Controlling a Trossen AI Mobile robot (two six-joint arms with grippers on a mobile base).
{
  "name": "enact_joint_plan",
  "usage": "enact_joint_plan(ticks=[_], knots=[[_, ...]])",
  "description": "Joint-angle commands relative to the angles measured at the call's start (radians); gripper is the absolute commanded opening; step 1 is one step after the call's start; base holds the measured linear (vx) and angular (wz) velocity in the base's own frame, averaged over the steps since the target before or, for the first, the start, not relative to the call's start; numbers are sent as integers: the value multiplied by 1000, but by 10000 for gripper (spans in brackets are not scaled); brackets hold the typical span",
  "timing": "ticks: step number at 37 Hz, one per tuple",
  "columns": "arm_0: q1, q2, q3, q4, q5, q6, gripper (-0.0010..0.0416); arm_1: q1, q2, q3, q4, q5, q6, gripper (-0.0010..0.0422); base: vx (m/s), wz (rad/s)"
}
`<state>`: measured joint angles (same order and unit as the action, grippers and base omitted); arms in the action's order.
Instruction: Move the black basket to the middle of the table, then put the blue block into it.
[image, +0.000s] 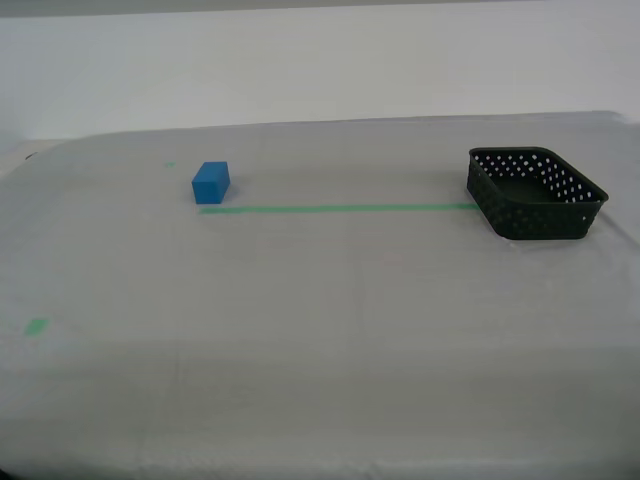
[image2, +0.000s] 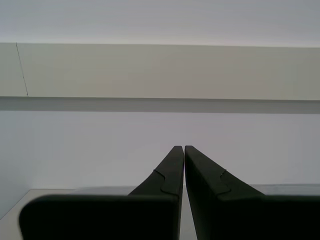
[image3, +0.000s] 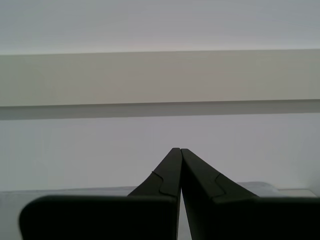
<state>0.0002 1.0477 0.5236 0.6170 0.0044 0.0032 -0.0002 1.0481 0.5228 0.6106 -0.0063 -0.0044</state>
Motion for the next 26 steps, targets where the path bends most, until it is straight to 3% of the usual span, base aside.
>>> enact_joint_plan(ticks=[1, 26], knots=[[1, 0, 0, 3, -2, -1, 1, 0, 0, 0, 5, -1, 2, 0, 0, 0], [1, 0, 0, 3, -2, -1, 0, 0, 0, 0, 5, -1, 2, 0, 0, 0]])
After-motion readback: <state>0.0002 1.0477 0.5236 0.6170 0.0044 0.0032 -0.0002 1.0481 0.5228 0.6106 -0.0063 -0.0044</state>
